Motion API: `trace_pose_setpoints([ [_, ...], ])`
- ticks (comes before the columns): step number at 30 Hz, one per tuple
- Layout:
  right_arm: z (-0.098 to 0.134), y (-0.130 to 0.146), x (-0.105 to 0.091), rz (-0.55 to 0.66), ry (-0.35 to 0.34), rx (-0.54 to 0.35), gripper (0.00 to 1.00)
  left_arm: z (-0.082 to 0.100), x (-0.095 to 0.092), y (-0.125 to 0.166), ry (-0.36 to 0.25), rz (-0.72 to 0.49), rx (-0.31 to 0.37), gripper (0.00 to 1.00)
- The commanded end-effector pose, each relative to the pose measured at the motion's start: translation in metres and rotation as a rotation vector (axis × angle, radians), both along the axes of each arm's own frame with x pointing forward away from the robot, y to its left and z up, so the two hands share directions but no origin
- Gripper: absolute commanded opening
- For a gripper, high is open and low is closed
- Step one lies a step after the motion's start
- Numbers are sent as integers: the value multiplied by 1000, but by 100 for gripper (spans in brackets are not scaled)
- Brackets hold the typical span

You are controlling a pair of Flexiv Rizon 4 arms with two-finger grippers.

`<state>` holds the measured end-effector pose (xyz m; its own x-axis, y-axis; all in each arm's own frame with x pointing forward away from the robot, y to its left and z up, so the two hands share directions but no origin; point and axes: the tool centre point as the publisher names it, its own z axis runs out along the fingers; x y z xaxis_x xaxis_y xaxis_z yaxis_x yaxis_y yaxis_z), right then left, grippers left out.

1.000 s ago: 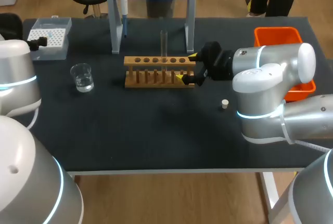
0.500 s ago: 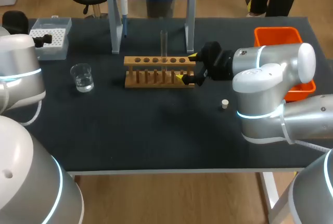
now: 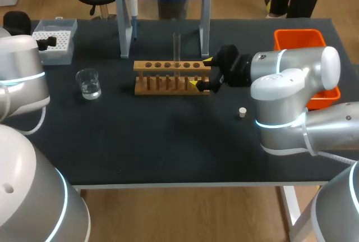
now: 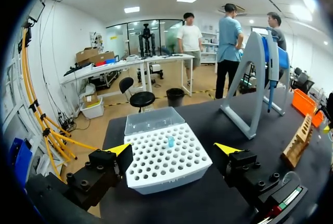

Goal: Invert the test tube, pick up the pipette, mount the tip to pipette, aspirate from beaker and dispense into the tube, eject the tip, return the pipette, and cap with the stopper.

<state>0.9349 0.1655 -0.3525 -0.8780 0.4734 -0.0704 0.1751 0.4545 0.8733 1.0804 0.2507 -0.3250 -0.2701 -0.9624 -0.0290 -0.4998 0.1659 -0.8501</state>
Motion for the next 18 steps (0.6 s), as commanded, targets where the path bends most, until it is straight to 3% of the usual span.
trace_pose_setpoints([
  [1, -1, 0, 0, -2, -2, 2, 100, 0, 1, 0, 0, 0, 1, 100],
  [8, -1, 0, 0, -2, -2, 2, 100, 0, 1, 0, 0, 0, 1, 100],
  [18, -1, 0, 0, -2, -2, 2, 100, -5, 3, -8, -46, 3, 3, 100],
])
